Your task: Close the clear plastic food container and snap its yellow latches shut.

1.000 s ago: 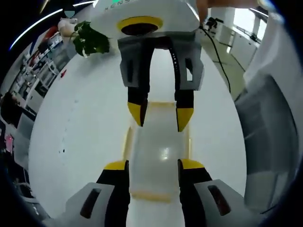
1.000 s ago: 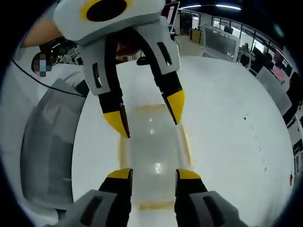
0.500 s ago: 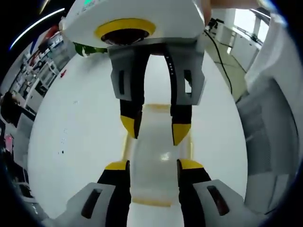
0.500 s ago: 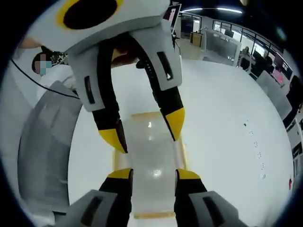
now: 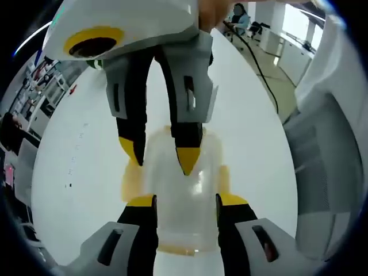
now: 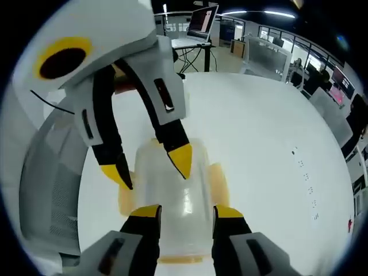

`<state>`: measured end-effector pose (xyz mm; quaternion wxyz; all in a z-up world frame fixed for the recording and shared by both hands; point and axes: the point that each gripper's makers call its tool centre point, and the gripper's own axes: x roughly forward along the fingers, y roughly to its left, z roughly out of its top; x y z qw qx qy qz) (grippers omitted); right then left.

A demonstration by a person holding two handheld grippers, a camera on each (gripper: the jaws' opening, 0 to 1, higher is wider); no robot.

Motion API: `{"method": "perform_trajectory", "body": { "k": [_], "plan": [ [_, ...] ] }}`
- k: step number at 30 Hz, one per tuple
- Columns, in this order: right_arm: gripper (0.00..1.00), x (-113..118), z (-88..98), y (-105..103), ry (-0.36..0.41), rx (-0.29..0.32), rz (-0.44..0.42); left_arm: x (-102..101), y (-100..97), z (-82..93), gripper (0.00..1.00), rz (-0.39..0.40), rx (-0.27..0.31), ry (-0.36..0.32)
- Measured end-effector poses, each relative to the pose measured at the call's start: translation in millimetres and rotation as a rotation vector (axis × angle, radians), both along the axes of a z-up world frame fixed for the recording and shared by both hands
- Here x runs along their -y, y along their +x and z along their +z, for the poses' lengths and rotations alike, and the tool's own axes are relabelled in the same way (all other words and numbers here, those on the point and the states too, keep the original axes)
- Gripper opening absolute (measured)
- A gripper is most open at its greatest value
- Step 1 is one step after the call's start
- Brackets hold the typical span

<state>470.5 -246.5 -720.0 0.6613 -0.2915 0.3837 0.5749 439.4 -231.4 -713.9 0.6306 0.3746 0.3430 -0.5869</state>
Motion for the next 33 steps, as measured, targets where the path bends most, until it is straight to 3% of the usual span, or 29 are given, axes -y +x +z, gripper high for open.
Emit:
{"method": "perform_trajectory", "body": {
  "k": [13, 20, 24, 26, 31, 33],
  "plan": [
    [0.40, -4.6, -5.8, 9.9, -0.006, -0.039, -0.002, -0.7, -8.5, 0.3, 0.43, 0.046, 0.002, -0.031],
    [0.43, -6.9, -12.0, 7.4, -0.001, -0.094, 0.002, 0.6, -15.2, -7.9, 0.49, 0.034, 0.035, -0.014],
    [0.43, -9.7, -12.4, 7.7, -0.005, -0.122, 0.015, 1.9, -20.4, -13.6, 0.48, 0.015, 0.053, 0.003],
    [0.43, -10.9, -13.7, 9.2, -0.003, -0.138, 0.014, 1.4, -16.3, -15.5, 0.48, 0.004, 0.095, 0.019],
    [0.43, -11.9, -14.3, 7.7, -0.005, -0.162, 0.037, 3.5, -16.7, -16.9, 0.48, 0.014, 0.091, 0.013],
    [0.43, -12.6, -13.9, 6.6, -0.006, -0.166, 0.053, 2.4, -15.4, -18.0, 0.46, -0.002, 0.119, 0.026]
  ]
}}
